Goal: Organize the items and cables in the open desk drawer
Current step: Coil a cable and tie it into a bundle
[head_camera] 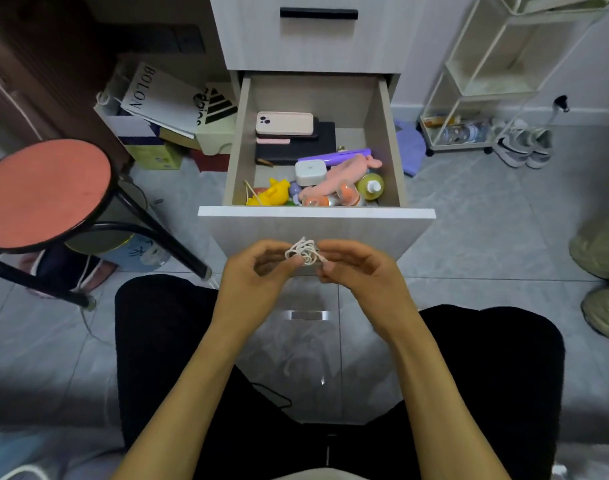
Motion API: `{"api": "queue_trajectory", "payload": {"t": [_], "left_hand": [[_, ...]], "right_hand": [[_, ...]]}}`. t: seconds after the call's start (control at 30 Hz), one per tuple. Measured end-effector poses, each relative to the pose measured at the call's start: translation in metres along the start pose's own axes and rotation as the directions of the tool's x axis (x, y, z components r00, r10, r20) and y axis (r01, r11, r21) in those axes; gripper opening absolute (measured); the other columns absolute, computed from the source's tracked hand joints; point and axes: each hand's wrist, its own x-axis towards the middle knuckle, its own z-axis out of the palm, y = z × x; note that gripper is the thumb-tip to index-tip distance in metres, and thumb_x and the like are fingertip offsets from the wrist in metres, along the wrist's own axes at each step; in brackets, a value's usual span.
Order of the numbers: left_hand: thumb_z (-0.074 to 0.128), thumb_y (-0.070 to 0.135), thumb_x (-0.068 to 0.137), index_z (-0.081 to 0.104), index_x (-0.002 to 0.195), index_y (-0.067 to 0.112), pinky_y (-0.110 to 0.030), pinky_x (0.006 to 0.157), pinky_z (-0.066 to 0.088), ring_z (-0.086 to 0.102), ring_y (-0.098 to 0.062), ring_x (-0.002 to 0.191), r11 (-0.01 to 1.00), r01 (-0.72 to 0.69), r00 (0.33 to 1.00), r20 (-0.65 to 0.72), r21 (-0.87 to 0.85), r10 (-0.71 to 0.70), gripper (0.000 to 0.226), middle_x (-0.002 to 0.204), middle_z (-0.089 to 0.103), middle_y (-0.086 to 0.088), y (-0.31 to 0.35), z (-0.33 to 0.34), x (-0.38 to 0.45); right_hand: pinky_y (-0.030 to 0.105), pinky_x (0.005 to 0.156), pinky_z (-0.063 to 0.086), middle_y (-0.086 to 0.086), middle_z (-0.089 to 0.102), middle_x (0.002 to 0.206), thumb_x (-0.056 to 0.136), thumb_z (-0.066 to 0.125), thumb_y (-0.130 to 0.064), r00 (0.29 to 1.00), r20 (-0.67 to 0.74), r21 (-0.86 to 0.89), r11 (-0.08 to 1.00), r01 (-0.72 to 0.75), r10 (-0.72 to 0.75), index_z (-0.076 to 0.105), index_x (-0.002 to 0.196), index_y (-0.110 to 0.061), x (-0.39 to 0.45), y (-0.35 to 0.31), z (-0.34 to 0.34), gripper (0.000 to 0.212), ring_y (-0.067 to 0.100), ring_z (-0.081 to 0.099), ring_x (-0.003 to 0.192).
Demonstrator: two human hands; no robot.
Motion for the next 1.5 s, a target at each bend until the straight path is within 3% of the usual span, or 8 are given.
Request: {"api": "queue_trajectory", "payload": {"t": [0.2,0.33,0.53,0.7,0.8,0.93,1.27,1.5], "left_hand": [[0.075,0.018,0.084,0.070,0.086,0.030,-0.030,0.067,0.054,0.065,-0.006,0.070,0.993,0.029,0.997,-0.071,0.117,-0.021,0.013,0.081,0.071,0.017,-0.004,0.003,-0.003],[0.075,0.022,0.084,0.070,0.090,0.030,-0.019,0.070,0.050,0.065,-0.003,0.077,0.985,0.024,0.996,-0.091,0.168,-0.009,0.011,0.086,0.071,0.012,-0.007,0.004,-0.008],[0.075,0.022,0.084,0.072,0.094,0.026,-0.016,0.069,0.050,0.064,-0.006,0.083,0.971,-0.063,0.992,-0.089,0.229,0.085,0.011,0.089,0.069,0.014,0.002,0.001,-0.016],[0.079,0.020,0.078,0.072,0.083,0.028,-0.023,0.067,0.053,0.066,-0.007,0.078,0.982,-0.060,0.991,-0.106,0.181,0.080,0.012,0.080,0.069,0.015,0.008,-0.008,-0.022],[0.077,0.018,0.081,0.069,0.077,0.034,-0.017,0.069,0.052,0.067,-0.006,0.076,0.989,-0.016,0.997,-0.077,0.146,0.027,0.018,0.079,0.070,0.016,0.011,-0.008,-0.023],[0.075,0.012,0.083,0.070,0.079,0.021,-0.020,0.067,0.054,0.070,-0.013,0.071,0.993,0.116,0.992,-0.046,0.001,-0.116,0.011,0.072,0.072,0.005,0.008,-0.006,-0.024],[0.071,0.011,0.086,0.070,0.082,0.014,-0.025,0.066,0.058,0.071,-0.015,0.071,0.972,0.222,0.970,-0.083,-0.077,-0.228,0.005,0.075,0.074,0.002,0.005,0.001,-0.018],[0.068,0.007,0.089,0.066,0.105,0.023,-0.028,0.066,0.059,0.071,-0.019,0.073,0.992,0.127,0.984,0.126,-0.016,-0.124,0.023,0.073,0.069,-0.003,0.005,-0.010,-0.020]], "right_hand": [[0.034,0.080,0.056,0.013,0.073,0.100,0.096,0.052,-0.004,0.996,-0.063,0.168,0.984,-0.053,0.065,0.072,0.103,-0.006,-0.001,0.009,0.011,0.021,0.025,0.069,0.088],[0.034,0.081,0.056,0.010,0.074,0.102,0.092,0.059,0.002,0.991,-0.084,0.159,0.984,-0.086,0.100,0.071,0.104,-0.009,-0.001,0.013,0.013,0.021,0.026,0.069,0.096],[0.039,0.086,0.058,0.012,0.074,0.097,0.085,0.067,0.002,0.995,-0.015,0.042,0.994,-0.102,0.103,0.071,0.099,-0.005,-0.002,0.000,0.015,0.016,0.027,0.069,0.092],[0.030,0.081,0.058,0.002,0.073,0.087,0.083,0.072,-0.004,1.000,0.012,-0.217,0.976,0.002,0.000,0.072,0.088,-0.015,-0.003,-0.006,0.018,0.012,0.021,0.068,0.084],[0.022,0.075,0.056,-0.005,0.072,0.082,0.086,0.070,-0.008,0.996,-0.030,-0.305,0.950,0.069,-0.082,0.070,0.087,-0.019,-0.007,-0.005,0.021,0.011,0.013,0.067,0.078],[0.015,0.069,0.053,-0.011,0.068,0.080,0.088,0.068,-0.015,0.983,-0.088,-0.415,0.903,0.113,-0.163,0.065,0.086,-0.026,-0.012,0.003,0.028,0.013,0.008,0.065,0.075],[0.033,0.082,0.058,0.001,0.070,0.095,0.084,0.073,-0.008,0.989,0.116,-0.275,0.960,-0.052,0.087,0.062,0.099,-0.016,-0.015,0.002,0.011,0.021,0.017,0.067,0.090],[0.040,0.079,0.056,0.012,0.070,0.084,0.085,0.070,-0.003,0.995,0.057,-0.205,0.976,-0.068,0.082,0.063,0.088,-0.004,-0.014,0.009,0.013,0.008,0.030,0.068,0.083]]}}
